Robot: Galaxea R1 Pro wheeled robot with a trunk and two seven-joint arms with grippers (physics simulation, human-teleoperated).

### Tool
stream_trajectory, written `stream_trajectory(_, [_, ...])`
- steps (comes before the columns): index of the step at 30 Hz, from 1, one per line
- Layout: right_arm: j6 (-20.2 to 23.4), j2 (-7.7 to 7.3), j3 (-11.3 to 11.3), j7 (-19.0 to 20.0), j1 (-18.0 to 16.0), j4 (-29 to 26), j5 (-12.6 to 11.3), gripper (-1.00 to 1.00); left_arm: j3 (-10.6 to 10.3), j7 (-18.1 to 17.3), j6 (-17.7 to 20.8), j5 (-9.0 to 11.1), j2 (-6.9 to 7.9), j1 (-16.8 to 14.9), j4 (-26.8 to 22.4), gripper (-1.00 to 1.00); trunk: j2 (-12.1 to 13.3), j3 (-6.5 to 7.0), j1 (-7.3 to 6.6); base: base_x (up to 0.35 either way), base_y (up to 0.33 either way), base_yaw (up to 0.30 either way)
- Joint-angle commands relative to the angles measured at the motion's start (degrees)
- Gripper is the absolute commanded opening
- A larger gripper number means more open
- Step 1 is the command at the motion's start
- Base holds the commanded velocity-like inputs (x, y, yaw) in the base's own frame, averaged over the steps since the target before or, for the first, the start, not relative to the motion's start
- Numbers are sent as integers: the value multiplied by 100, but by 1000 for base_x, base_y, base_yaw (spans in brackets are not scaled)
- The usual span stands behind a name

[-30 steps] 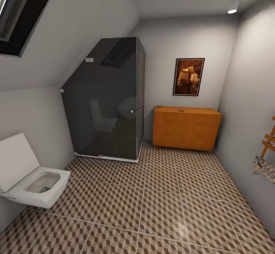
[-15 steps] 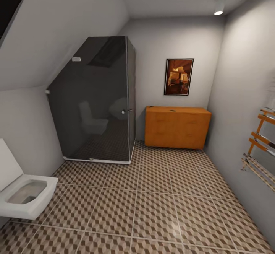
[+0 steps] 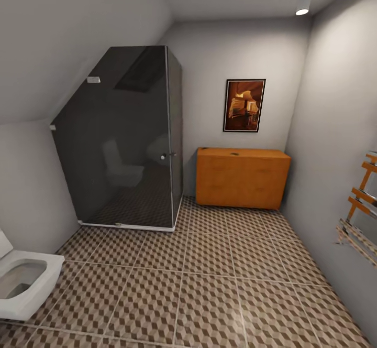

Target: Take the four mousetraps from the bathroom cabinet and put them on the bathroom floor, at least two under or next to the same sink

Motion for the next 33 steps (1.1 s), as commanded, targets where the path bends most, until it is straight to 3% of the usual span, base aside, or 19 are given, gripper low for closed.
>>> stream_trajectory(1, [-32, -2, -21, 8, -10, 18, 37, 100, -45, 23, 26, 55, 1, -4, -8, 100, -10, -12, 5, 307, -137, 0])
stream_trajectory(9, [-30, 5, -21, 4, -10, 18, 37, 100, -45, 23, 26, 56, 2, -3, -3, 100, -10, -12, 5, 307, -137, -44])
stream_trajectory(23, [-17, 10, -21, 2, -10, 18, 37, 100, -45, 33, 26, 61, 3, -3, 1, 100, -10, -12, 5, 307, -137, -209])
stream_trajectory(33, [-12, 7, -21, -8, -10, 18, 37, 100, -38, 25, 26, 64, 3, -3, 28, 100, -10, -12, 5, 307, -137, -41])
